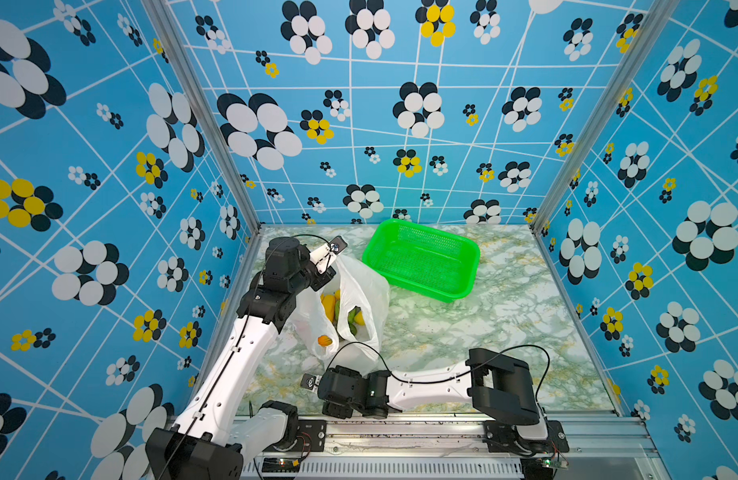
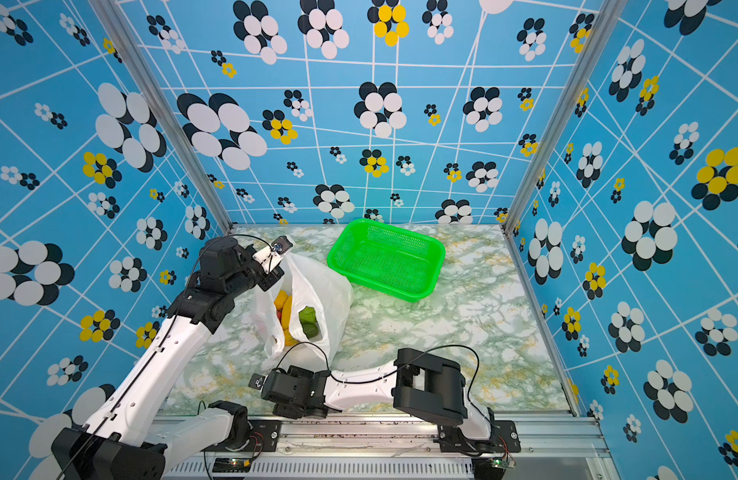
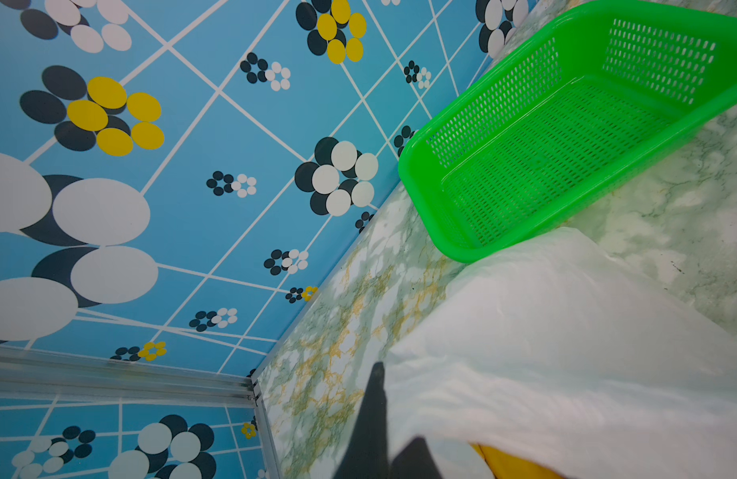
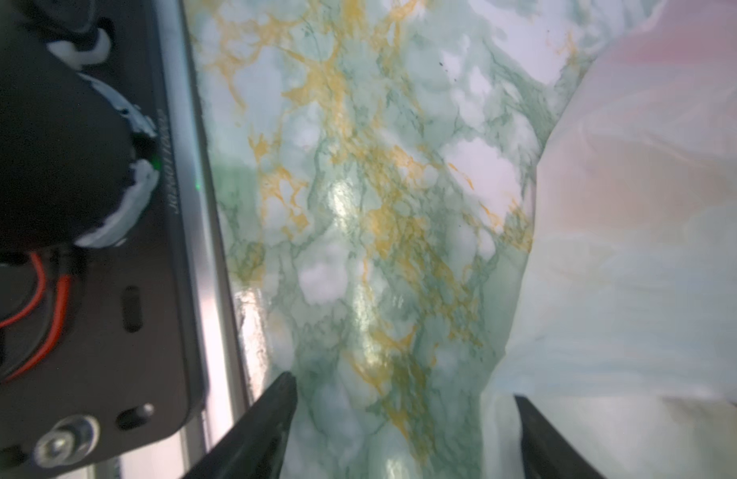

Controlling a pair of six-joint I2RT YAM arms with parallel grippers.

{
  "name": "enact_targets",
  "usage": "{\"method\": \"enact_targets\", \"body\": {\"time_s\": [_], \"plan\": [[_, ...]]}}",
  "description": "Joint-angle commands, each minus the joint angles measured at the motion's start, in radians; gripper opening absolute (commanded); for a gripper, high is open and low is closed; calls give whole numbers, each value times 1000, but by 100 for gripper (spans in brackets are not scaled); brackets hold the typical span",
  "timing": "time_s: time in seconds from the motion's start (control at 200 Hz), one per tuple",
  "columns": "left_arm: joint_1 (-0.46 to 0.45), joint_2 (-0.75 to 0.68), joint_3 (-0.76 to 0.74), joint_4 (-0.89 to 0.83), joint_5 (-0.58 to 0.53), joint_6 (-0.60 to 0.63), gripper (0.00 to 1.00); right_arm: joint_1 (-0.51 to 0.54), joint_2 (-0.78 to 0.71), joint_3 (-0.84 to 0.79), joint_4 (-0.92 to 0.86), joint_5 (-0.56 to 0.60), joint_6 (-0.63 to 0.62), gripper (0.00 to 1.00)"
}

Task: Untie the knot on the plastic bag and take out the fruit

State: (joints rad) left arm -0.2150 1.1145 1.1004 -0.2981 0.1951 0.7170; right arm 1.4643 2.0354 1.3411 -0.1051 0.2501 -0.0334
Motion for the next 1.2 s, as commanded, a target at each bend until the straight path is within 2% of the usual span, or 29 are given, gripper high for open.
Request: {"method": "enact_targets", "body": {"time_s": [0.0,0.15,0.23,0.385,0.485,0.585,0.855,0.9,1.04,1.11,1.194], "plan": [[7,-11,-19,22,19,-5,0,14,-125,-66,82,-8,-17,78],[5,-13,-24,28,17,-1,0,14,-301,-191,166,70,-50,79],[5,-11,-24,28,16,1,0,14,-404,-264,218,85,-68,75],[5,-13,-24,28,17,1,0,2,-577,-385,312,133,-88,43],[5,-18,-24,30,23,1,0,-30,-614,-397,313,150,-59,22],[3,-22,-22,28,29,2,0,-36,-562,-340,264,200,-34,15],[2,-25,-27,32,30,1,0,-16,-216,-116,186,398,118,10],[3,-24,-26,30,32,2,0,-21,-165,-74,158,451,145,13],[2,-27,-28,34,35,2,0,-85,-76,22,51,520,289,13],[1,-30,-33,39,35,8,0,-121,-73,7,49,526,350,20],[-3,-43,-51,58,39,18,0,-119,-64,-30,102,533,317,39]]}}
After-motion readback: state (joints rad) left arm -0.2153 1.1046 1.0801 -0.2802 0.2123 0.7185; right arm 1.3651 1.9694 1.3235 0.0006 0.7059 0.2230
